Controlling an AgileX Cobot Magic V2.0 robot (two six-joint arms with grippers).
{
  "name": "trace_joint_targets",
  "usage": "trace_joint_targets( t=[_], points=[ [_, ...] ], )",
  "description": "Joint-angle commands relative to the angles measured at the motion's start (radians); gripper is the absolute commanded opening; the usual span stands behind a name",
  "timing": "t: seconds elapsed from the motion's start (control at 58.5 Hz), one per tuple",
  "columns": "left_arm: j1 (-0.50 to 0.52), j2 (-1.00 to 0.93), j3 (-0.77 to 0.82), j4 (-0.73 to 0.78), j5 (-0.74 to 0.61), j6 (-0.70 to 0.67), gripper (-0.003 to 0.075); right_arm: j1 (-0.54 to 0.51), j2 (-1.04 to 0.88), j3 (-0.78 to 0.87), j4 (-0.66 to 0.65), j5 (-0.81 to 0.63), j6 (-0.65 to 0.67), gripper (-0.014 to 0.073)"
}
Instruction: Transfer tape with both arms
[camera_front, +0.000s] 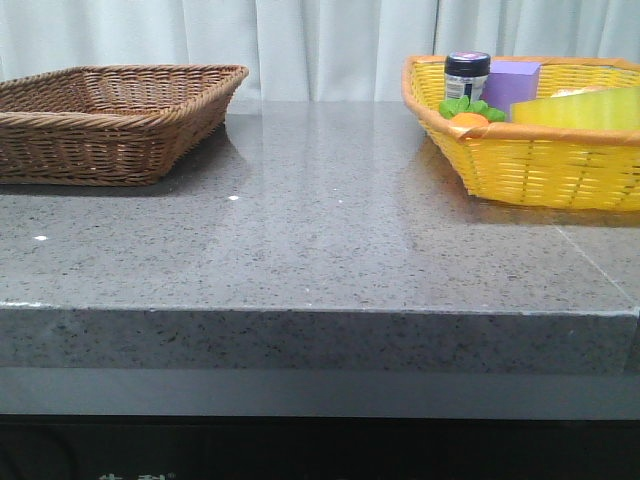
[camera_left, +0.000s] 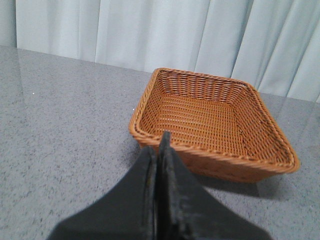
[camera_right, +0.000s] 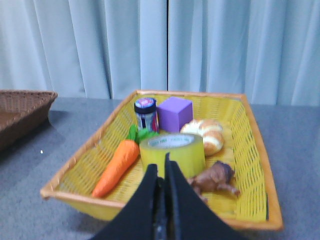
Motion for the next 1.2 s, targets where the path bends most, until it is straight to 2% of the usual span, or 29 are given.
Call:
trace_joint_targets(
  t=[0.0,0.257,0.325,0.376,0.53,0.581,0.616,1.06,1.18],
  points=[
    [-0.004,0.103,-0.106,-0.008,-0.062,-0.002,-0.0020,-0.004,0.086,-0.097,0.002,-0.061,-0.001,-0.0039],
    [-0.004,0.193,-0.167,-0.008,-0.074,-0.002,-0.0019,-0.004,0.154,-0.138,0.002,-0.074,-0.001,-0.0034],
    [-0.004,0.193,-0.167,-0.008,-0.074,-0.002,0.0007,-0.004,0.154,-0.138,0.002,-0.074,-0.001,-0.0010],
    [-0.004,0.193,-0.167,-0.008,-0.074,-0.002,0.0073,-0.004,0.154,-0.138,0.002,-0.073,-0.001,0.0044],
    [-0.004,0.193,-0.167,-0.008,-0.074,-0.002,0.0440,-0.004,0.154,-0.138,0.002,-0.073,-0.001,0.0329],
    [-0.004,0.193,-0.167,-0.008,-0.074,-0.002,0.0537,-0.004,0.154,-0.138,0.002,-0.073,-0.001,0.0425],
    [-0.004,0.193,-0.167,-0.008,-0.074,-0.002,0.0576,-0.004,0.154,-0.138,0.002,-0.074,-0.001,0.0458],
    [-0.004,0.193,-0.163,-0.008,-0.077,-0.002,0.0586,-0.004,0.178,-0.138,0.002,-0.106,-0.001,0.0484],
    [-0.004,0.193,-0.163,-0.008,-0.079,-0.002,0.0586,-0.004,0.244,-0.164,0.002,-0.133,-0.001,0.0566]
  ],
)
